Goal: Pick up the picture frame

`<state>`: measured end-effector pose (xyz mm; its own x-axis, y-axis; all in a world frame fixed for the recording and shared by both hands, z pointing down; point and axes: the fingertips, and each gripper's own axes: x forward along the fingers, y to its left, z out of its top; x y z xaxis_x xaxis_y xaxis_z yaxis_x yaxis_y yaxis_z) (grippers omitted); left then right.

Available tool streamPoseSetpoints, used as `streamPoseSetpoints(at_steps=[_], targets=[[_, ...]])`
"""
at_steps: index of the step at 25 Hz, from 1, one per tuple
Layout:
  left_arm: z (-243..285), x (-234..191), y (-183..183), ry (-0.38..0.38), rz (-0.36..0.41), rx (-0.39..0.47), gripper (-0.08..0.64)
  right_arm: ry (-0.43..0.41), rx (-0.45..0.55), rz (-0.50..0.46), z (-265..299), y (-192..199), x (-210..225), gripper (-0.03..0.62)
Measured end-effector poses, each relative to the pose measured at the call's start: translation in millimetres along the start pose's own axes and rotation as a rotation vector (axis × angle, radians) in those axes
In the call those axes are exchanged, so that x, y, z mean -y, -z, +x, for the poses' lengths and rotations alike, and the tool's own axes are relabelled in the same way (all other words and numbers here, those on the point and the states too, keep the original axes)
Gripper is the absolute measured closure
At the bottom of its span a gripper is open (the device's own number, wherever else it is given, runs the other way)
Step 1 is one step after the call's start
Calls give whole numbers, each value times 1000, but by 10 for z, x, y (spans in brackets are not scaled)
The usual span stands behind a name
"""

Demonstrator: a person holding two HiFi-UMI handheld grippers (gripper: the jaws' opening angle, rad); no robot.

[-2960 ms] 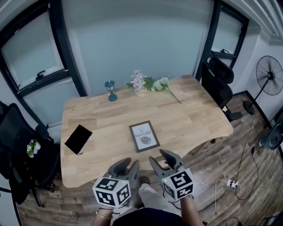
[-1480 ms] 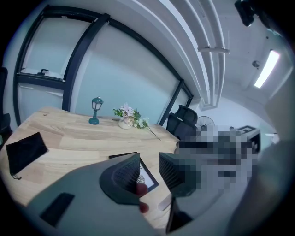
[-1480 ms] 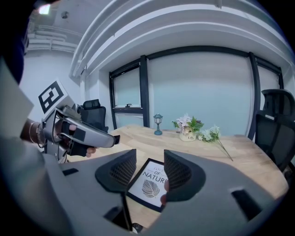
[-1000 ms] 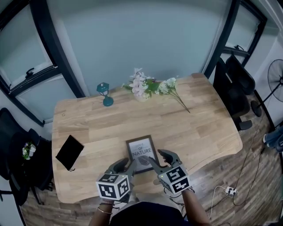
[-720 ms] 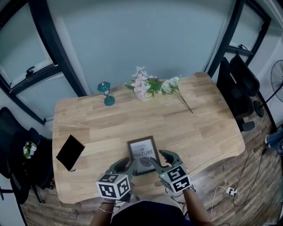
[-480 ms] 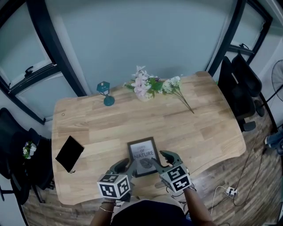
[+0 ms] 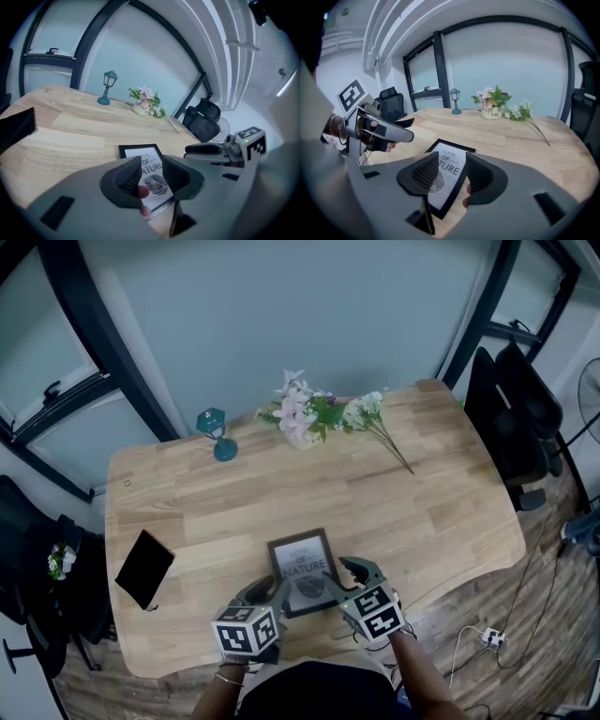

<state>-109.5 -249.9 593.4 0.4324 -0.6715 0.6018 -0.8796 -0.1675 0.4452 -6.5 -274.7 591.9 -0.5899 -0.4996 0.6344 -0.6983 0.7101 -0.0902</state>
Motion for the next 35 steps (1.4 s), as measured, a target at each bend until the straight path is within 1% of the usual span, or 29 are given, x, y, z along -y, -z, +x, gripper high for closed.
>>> streamPoseSetpoints(at_steps=[4,19,30,35], targets=[[108,-23,129,5,-18,-37,428,-7,-23,6,73,77,45,425],[322,-270,358,-76,-63,-104,422,-33,-109,66,379,398,145,425],[437,-389,559,-110,-92,-166,420,-25,-155,118,494,589,243,426],[501,-379,685,-97,-105,-193,417,-27,-172,131,526,639,216,426]])
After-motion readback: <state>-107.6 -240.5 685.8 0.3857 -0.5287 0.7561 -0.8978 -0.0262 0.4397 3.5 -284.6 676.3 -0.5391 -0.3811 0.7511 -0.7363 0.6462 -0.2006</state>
